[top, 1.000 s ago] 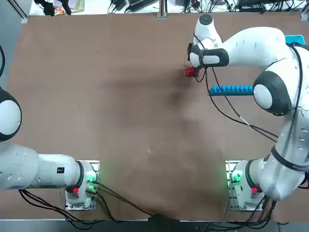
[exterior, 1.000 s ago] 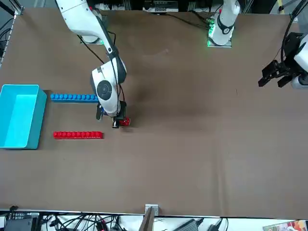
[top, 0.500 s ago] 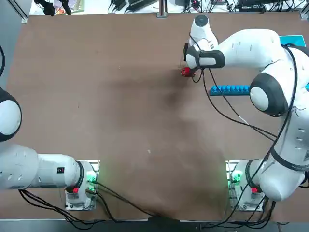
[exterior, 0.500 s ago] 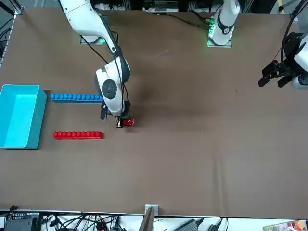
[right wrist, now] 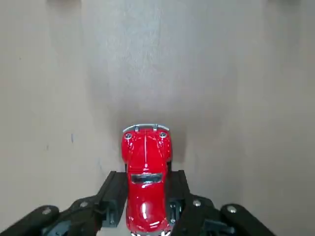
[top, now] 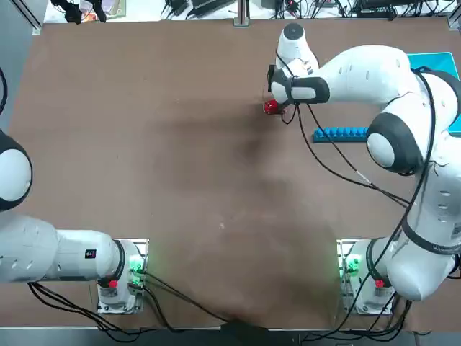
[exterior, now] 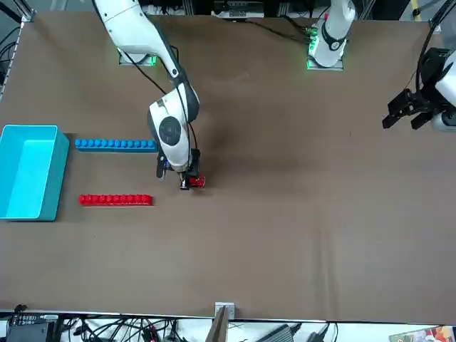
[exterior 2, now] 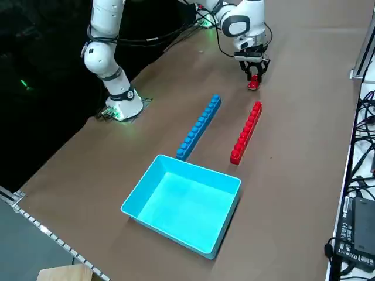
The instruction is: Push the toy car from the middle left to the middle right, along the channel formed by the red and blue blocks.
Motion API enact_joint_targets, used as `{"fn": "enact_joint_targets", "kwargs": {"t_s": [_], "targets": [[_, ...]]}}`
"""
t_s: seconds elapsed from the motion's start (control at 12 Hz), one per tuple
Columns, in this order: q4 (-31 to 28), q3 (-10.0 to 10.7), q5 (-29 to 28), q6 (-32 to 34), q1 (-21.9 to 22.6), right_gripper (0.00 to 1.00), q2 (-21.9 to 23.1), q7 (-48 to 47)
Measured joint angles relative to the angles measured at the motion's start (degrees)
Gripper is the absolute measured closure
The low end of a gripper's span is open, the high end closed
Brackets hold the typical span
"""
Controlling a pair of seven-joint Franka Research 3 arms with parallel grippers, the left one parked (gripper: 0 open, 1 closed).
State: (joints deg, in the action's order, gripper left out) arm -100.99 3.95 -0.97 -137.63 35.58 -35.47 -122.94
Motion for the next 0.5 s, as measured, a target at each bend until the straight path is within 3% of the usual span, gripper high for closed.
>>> {"fn": "enact_joint_targets", "kwargs": {"t_s": [0.5], "targets": [[0.7, 0.01, -0.02, 0.09, 0.48, 0.56, -0.44, -0.06]]}}
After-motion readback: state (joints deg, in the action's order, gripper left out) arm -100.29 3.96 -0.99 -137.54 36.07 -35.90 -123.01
